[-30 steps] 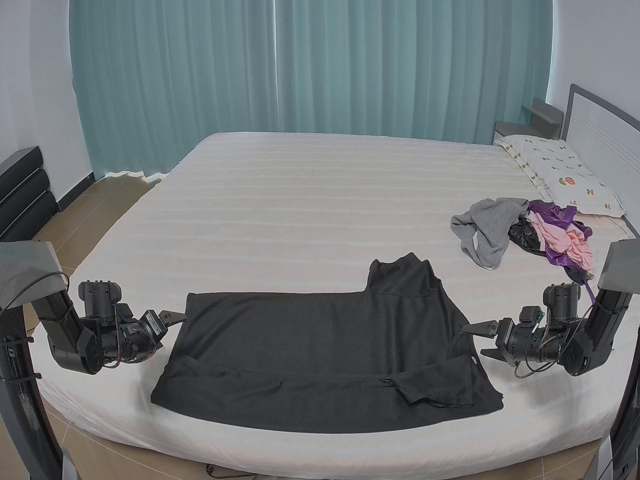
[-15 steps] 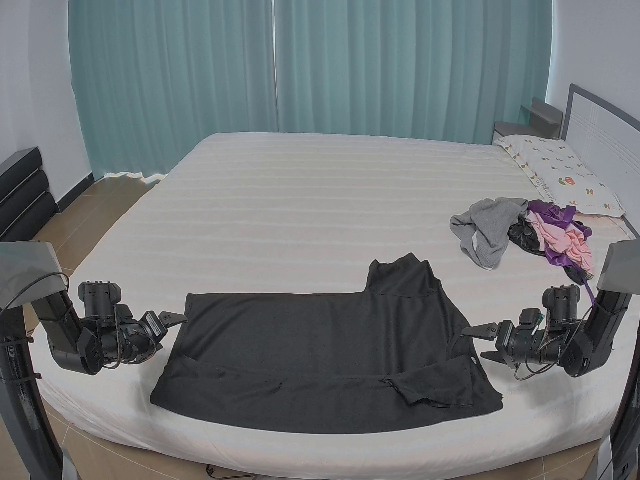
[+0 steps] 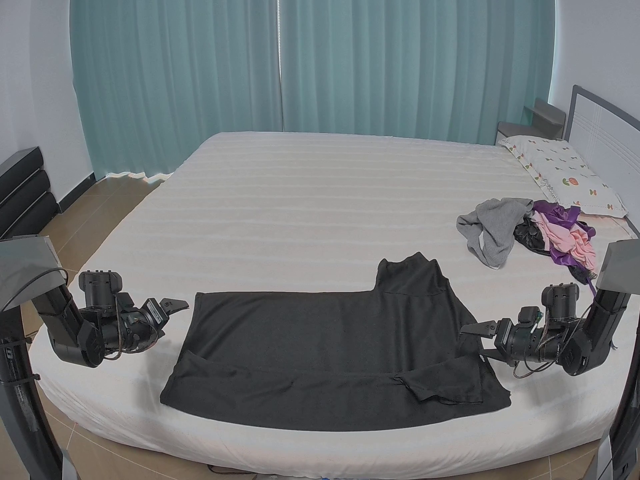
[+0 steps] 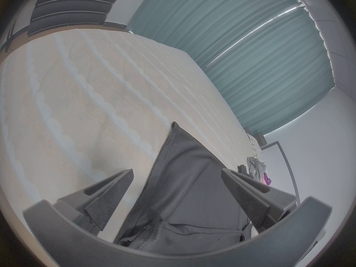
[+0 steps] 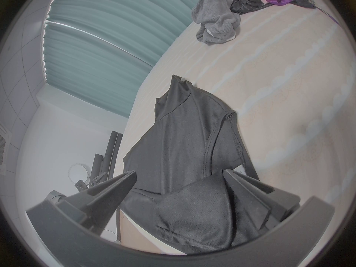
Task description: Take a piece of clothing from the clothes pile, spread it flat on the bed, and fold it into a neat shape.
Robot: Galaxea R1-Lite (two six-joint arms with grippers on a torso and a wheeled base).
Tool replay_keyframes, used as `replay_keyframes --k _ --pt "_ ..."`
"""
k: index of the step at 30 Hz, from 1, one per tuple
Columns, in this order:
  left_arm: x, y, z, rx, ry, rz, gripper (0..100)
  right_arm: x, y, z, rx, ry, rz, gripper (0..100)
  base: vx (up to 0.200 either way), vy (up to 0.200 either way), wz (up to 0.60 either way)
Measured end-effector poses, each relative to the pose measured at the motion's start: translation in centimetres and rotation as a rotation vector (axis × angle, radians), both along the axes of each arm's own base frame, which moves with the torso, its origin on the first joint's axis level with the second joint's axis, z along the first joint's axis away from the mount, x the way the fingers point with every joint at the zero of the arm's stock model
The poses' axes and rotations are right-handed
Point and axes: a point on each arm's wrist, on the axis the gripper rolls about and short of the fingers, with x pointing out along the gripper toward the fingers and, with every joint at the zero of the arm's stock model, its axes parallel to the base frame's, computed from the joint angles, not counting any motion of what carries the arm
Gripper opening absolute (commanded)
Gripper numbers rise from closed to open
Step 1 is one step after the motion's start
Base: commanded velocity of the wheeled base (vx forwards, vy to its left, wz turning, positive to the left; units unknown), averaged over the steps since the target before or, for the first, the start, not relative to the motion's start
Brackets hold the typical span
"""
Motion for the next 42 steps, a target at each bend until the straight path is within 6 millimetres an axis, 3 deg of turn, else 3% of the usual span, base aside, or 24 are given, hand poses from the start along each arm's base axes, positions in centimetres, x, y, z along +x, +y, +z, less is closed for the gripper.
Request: replay_keyframes --k 23,29,42 --pt "0.1 -1.0 -0.4 -0.041 0.023 0.002 100 0.0 0.2 -0.2 0.001 0.006 0.007 100 -0.026 0.0 0.0" --pt "0.1 -0.9 -0.4 -0.041 0.024 0.002 100 0.0 0.3 -0.1 0.001 0.003 0.011 100 0.2 0.0 0.0" --pt "1.1 -0.9 0.0 -0.037 -0.008 0.003 100 0.0 0.3 0.0 0.001 0.001 0.011 100 0.0 0.0 0.0"
